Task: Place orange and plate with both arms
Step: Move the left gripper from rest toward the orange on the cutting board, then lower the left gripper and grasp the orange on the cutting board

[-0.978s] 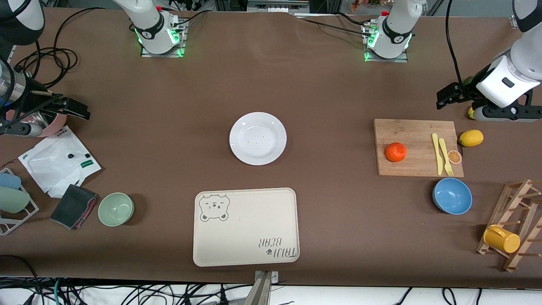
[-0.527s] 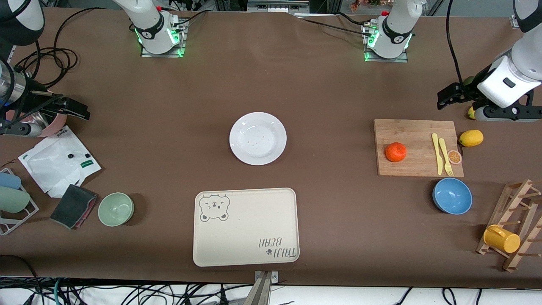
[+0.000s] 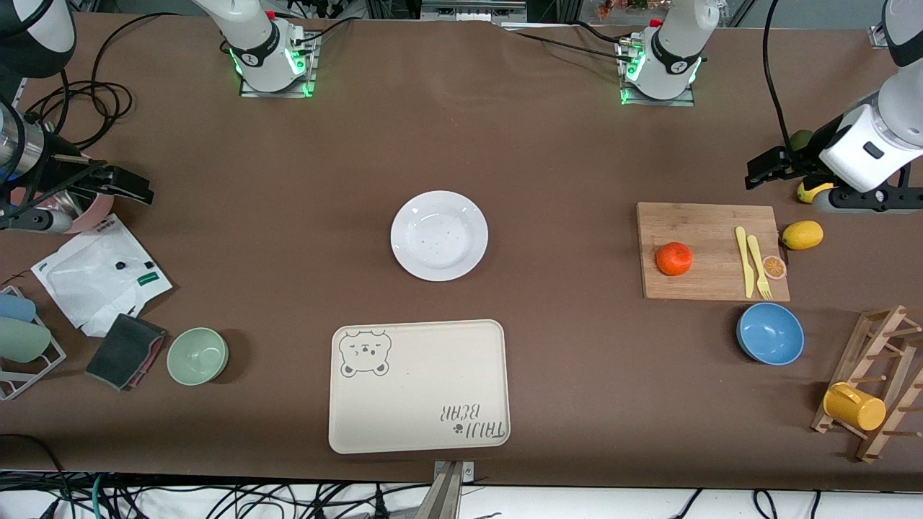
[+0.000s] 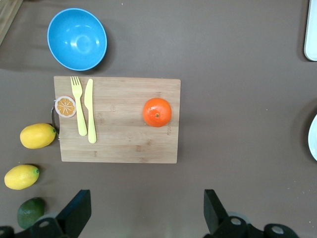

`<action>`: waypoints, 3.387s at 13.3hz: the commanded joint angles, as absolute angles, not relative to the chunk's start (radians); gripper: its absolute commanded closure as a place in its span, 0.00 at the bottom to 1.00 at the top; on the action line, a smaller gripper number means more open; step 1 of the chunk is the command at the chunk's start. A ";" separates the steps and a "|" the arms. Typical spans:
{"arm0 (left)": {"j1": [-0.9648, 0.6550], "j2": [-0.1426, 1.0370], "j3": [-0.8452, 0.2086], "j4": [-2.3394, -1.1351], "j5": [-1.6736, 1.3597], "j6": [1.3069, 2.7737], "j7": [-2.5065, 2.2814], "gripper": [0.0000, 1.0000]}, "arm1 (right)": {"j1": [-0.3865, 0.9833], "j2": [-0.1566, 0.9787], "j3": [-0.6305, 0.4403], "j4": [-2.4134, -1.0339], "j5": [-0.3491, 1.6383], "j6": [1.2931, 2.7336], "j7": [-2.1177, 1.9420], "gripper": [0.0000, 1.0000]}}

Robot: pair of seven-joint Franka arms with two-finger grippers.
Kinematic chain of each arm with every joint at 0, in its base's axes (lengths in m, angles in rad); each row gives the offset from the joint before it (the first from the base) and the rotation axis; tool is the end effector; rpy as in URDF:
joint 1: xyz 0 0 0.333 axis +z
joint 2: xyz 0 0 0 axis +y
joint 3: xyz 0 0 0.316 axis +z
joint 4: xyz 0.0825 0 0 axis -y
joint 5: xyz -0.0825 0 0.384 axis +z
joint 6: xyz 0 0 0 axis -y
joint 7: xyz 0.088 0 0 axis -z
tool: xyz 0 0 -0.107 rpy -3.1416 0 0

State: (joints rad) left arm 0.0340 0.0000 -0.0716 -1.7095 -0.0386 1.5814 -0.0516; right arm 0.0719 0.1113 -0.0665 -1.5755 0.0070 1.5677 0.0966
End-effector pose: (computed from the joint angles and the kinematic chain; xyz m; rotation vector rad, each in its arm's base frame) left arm 0.5473 -0.0247 0.5603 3.1022 0.0262 -0.2014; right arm 0.5826 0.0058 0.5588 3.1263 -0.1433 -0.1859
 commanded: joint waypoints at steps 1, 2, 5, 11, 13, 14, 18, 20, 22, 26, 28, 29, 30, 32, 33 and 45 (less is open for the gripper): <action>0.031 0.000 -0.084 -1.680 -0.064 1.551 -0.028 0.00 | 0.063 0.117 -0.061 -1.557 0.009 1.551 0.083 0.00; 0.031 -0.002 -0.087 -1.672 -0.066 1.551 -0.031 0.00 | 0.063 0.117 -0.061 -1.557 0.009 1.551 0.083 0.00; 0.029 -0.003 -0.121 -1.634 -0.066 1.508 -0.029 0.00 | 0.064 0.117 -0.061 -1.559 0.009 1.551 0.083 0.00; 0.034 0.011 -0.140 -1.640 -0.054 1.509 -0.028 0.00 | 0.064 0.117 -0.061 -1.560 0.009 1.549 0.081 0.00; 0.035 0.026 -0.140 -1.643 -0.054 1.511 -0.029 0.00 | 0.064 0.117 -0.060 -1.562 0.009 1.549 0.083 0.00; 0.035 0.050 -0.140 -1.641 -0.052 1.514 -0.029 0.00 | 0.064 0.117 -0.060 -1.562 0.009 1.549 0.083 0.00; 0.037 0.162 -0.138 -1.644 -0.049 1.592 -0.029 0.00 | 0.066 0.117 -0.060 -1.563 0.009 1.549 0.083 0.00; 0.040 0.222 -0.138 -1.647 -0.049 1.655 -0.029 0.00 | 0.066 0.117 -0.060 -1.563 0.009 1.549 0.083 0.00; 0.035 0.277 -0.138 -1.663 -0.049 1.712 -0.029 0.00 | 0.066 0.117 -0.060 -1.565 0.009 1.549 0.083 0.00; 0.031 0.299 -0.140 -1.822 0.020 1.923 -0.028 0.00 | 0.066 0.117 -0.060 -1.565 0.009 1.549 0.081 0.00; 0.038 0.287 -0.140 -1.949 0.066 2.079 -0.026 0.00 | 0.066 0.117 -0.060 -1.565 0.009 1.549 0.081 0.00; 0.035 0.288 -0.140 -1.988 0.115 2.142 -0.028 0.00 | 0.066 0.117 -0.060 -1.565 0.009 1.549 0.081 0.00; 0.035 0.296 -0.140 -2.034 0.132 2.223 -0.028 0.00 | 0.066 0.117 -0.060 -1.565 0.009 1.549 0.083 0.00; 0.043 0.302 -0.138 -2.155 0.136 2.427 -0.028 0.00 | 0.066 0.117 -0.060 -1.565 0.009 1.549 0.081 0.00; 0.051 0.319 -0.138 -2.190 0.138 2.500 -0.028 0.00 | 0.066 0.118 -0.060 -1.565 0.009 1.549 0.081 0.00; 0.094 0.348 -0.158 -2.289 0.222 2.637 -0.052 0.21 | 0.066 0.121 -0.060 -1.565 0.009 1.546 0.081 0.00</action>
